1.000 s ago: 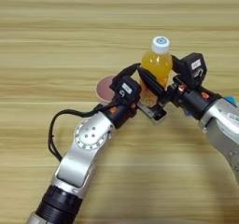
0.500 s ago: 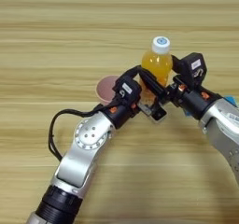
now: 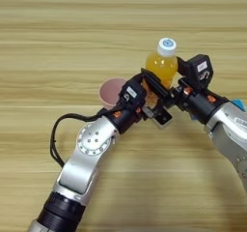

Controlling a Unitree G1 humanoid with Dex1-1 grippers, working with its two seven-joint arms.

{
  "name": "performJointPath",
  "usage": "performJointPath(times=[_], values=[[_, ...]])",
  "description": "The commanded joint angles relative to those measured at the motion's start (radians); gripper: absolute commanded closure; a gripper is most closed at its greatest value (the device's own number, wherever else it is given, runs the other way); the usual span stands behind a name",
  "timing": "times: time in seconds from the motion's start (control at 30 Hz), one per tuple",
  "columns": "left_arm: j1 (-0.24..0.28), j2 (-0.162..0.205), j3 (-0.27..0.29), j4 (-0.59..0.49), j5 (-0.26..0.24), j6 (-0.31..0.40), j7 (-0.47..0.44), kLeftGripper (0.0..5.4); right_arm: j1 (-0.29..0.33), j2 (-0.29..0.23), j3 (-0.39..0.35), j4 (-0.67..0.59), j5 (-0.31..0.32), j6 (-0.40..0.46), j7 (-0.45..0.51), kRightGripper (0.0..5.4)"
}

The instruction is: Move the objects on the table

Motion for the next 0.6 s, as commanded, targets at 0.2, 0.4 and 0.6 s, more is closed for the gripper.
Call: performJointPath(times=[0.2, 0.4, 0.6], values=[[-0.001, -0.001, 0.012, 0.004, -0.004, 0.002, -0.002, 2.0, -0.012, 0.003, -0.006, -0.002, -0.006, -0.017, 0.002, 1.79], [-0.002, -0.003, 0.016, 0.004, -0.007, 0.003, -0.001, 2.01, -0.011, 0.002, -0.01, 0.004, -0.008, -0.019, 0.002, 1.08], [-0.003, -0.008, 0.019, 0.005, -0.006, 0.003, 0.001, 2.02, -0.011, -0.003, -0.007, 0.009, -0.011, -0.024, 0.004, 0.44]])
